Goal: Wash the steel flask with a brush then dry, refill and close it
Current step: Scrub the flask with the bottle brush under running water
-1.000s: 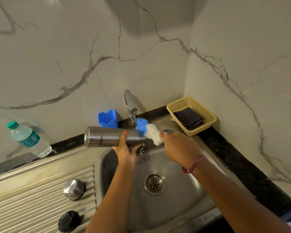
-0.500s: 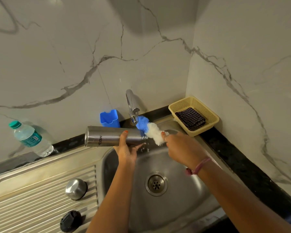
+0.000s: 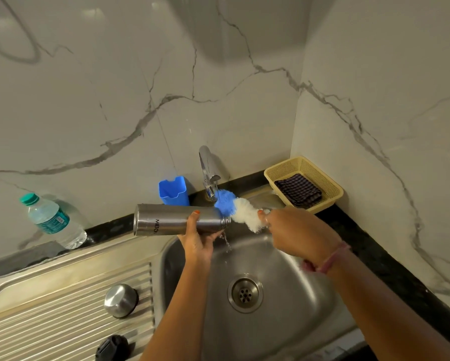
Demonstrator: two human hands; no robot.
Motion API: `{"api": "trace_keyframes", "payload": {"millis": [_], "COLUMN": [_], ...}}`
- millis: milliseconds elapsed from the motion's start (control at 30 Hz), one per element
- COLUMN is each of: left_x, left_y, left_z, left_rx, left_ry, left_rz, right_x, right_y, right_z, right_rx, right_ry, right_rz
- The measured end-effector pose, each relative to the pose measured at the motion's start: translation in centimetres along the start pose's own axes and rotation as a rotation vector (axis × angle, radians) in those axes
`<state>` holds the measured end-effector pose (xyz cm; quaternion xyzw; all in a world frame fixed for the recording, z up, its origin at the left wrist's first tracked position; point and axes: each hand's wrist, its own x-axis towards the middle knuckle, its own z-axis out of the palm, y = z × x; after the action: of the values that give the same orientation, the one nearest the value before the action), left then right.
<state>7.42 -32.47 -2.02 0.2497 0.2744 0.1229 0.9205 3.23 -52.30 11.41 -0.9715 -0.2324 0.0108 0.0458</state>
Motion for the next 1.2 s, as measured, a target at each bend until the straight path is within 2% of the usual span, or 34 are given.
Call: {"api": "trace_keyframes", "payload": {"millis": [167, 333, 467, 567, 733, 900, 1000, 1200], "left_x": [-0.1, -0.1, 0.4, 0.6, 0.4, 0.5, 0.4, 0.6], "left_y": [0.4, 0.0, 0.4, 0.2, -0.4, -0.1, 0.1, 0.0], "left_z": [0.3, 0.5, 0.2, 0.4, 0.5, 0.8, 1.0, 0.4], "left_rx": [-0.054, -0.035, -0.020, -0.001, 0.020, 0.009, -0.016, 0.023], "left_ry": [-0.024, -0.051, -0.031, -0.036, -0.032, -0.008, -0.044, -0.079], "left_rz": [-0.040, -0.030, 0.033, -0.008, -0.023, 0.027, -0.001, -0.028], "right_x": [-1.0, 0.9, -0.8, -1.2, 0.4, -1.6, -0.9, 0.7], "right_y": [0.0, -1.2, 0.4, 0.0, -1.7, 0.2, -0.4, -0.9], "right_z": [-1.5, 0.8, -1.8, -2.2, 0.1, -2.4, -2.2, -1.0], "right_rx": [0.018, 0.023, 0.056, 0.045, -0.002, -0.010, 0.003, 0.020], "right_ry": [0.017, 0.063, 0.044, 0.099, 0.069, 0.066, 0.083, 0.053], "right_rz": [0.047, 0.050, 0.046, 0.077, 0.052, 0.033, 0.087, 0.064]}}
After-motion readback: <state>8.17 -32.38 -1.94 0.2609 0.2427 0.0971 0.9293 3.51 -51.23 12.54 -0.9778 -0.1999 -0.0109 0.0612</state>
